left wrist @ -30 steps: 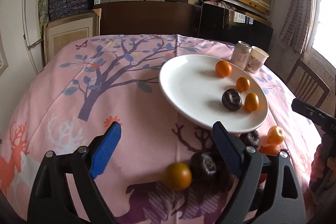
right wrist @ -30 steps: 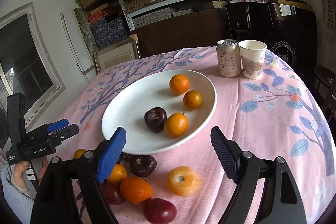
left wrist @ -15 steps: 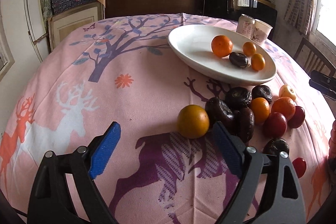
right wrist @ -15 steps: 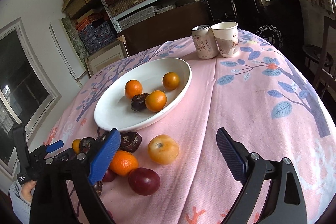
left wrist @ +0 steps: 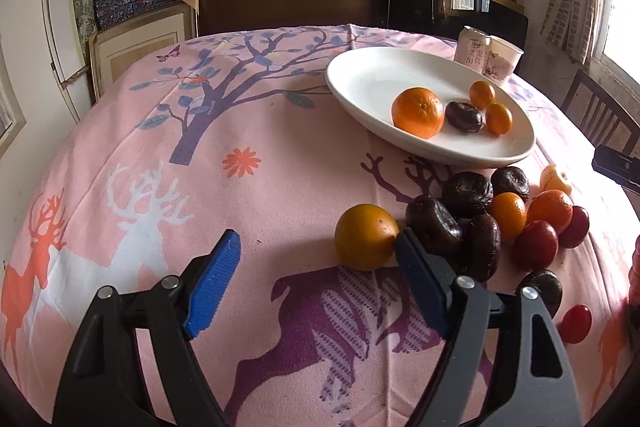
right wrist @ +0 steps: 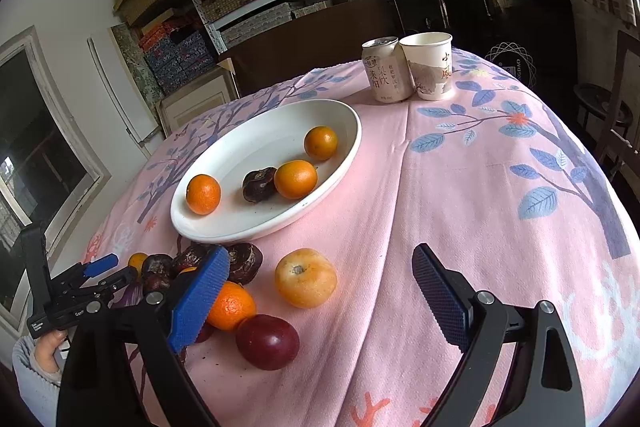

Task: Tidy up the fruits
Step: 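Grasp the round orange with the left tool while the right tool approaches the pale yellow fruit, then close the right tool on the pale yellow fruit and lift it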

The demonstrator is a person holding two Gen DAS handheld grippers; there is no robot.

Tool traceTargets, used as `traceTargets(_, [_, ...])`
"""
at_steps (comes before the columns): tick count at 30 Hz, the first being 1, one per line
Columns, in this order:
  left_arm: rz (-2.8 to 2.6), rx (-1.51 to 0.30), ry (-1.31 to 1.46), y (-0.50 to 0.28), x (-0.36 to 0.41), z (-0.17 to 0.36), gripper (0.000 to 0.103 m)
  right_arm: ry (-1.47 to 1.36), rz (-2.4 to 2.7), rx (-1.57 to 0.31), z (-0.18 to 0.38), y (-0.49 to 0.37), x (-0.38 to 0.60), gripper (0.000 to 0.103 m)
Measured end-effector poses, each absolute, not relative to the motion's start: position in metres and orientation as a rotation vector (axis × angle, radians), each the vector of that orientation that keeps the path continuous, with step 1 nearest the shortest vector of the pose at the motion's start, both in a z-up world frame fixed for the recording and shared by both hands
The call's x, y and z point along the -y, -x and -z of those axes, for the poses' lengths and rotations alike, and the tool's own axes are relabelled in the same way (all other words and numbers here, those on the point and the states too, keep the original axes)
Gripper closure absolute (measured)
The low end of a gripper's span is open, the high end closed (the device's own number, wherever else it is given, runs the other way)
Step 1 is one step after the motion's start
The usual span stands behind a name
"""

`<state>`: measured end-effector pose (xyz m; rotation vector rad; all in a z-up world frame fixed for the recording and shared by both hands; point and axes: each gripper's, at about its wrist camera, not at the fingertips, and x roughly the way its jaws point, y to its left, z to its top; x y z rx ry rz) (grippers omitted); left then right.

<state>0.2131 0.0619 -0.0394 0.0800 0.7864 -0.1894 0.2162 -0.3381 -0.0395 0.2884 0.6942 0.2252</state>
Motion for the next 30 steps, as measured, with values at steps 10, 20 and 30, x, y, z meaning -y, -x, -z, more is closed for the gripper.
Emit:
traceTargets(10, [0.317,-0.848,-0.119,-0.220,-0.036,0.051,0.057,-0.281,-0.226,-0.698,0.040,-0.216,0.336,0.009])
traceTargets(20, [0.312,-0.850,-0.076,-0.224,-0.044,0.051,0.068,-0.234,-0.215,-0.758,0.047,-0.221,0.331,0.010])
traceTargets(30, [0.284,-0.839,-0.060,-0.222,-0.053,0.049,0.067,-0.188,-0.223,-0.822,0.061,-0.234,0.319,0.033])
